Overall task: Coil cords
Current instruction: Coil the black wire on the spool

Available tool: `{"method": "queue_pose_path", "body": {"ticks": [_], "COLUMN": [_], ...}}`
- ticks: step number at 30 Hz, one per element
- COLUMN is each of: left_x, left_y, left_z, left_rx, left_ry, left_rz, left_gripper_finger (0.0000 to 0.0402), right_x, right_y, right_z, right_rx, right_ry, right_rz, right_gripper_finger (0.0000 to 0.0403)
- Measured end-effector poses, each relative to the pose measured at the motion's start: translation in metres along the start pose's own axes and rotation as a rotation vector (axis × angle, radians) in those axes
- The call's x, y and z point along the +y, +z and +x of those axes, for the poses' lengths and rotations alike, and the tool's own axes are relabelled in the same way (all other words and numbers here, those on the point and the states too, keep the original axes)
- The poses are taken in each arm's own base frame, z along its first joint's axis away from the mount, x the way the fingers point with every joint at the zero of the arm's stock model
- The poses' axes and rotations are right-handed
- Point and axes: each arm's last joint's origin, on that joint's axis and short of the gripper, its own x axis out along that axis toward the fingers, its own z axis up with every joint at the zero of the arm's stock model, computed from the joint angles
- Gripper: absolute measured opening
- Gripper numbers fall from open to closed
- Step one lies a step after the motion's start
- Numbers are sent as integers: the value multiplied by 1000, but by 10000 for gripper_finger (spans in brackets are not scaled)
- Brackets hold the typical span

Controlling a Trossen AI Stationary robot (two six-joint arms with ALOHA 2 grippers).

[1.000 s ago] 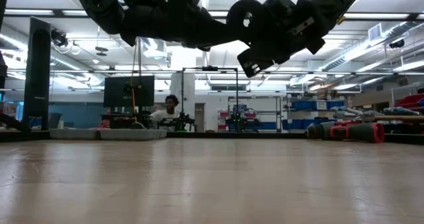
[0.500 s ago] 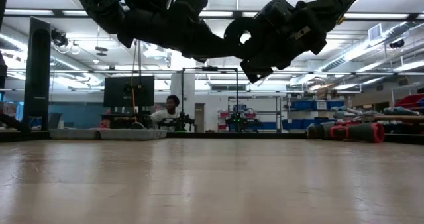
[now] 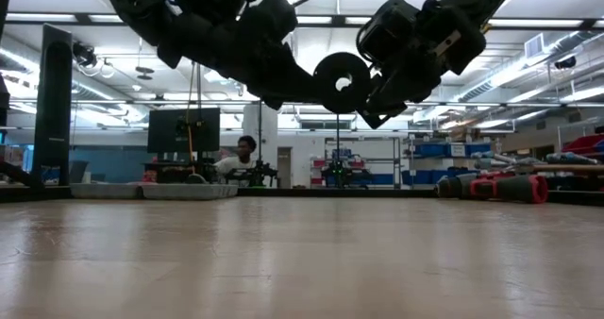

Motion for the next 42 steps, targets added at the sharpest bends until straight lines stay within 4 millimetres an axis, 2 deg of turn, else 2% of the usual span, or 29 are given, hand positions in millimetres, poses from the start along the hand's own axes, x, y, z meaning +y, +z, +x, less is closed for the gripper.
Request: {"method": "queue_pose_path", "body": {"ticks": [7, 18, 21, 28, 36, 39, 42], "left_x": [-13, -28, -28, -28, -28, -28, -29], "left_y": [-1, -35, -35, -32, -39, -41, -44], "left_z": [4, 33, 34, 33, 33, 33, 32], "left_rx": [-6, 47, 36, 13, 90, 108, 137], "left_ry": [19, 42, 40, 33, 42, 28, 4], "left_rz": [-13, -69, -69, -78, -87, -87, -88], "left_gripper_finger": [8, 8, 8, 8, 8, 8, 8], "right_x": [10, 18, 19, 18, 19, 21, 24], "right_y": [2, -8, -12, -11, -19, -16, -6], "right_z": [9, 15, 14, 12, 6, 5, 9], "right_rx": [22, 152, 197, 185, 273, 260, 198], "right_ry": [11, -85, -116, -131, -168, -176, -287], "right_rz": [11, 146, 193, 238, 231, 233, 169], "right_gripper_finger": [79, 77, 77, 77, 77, 77, 77]}}
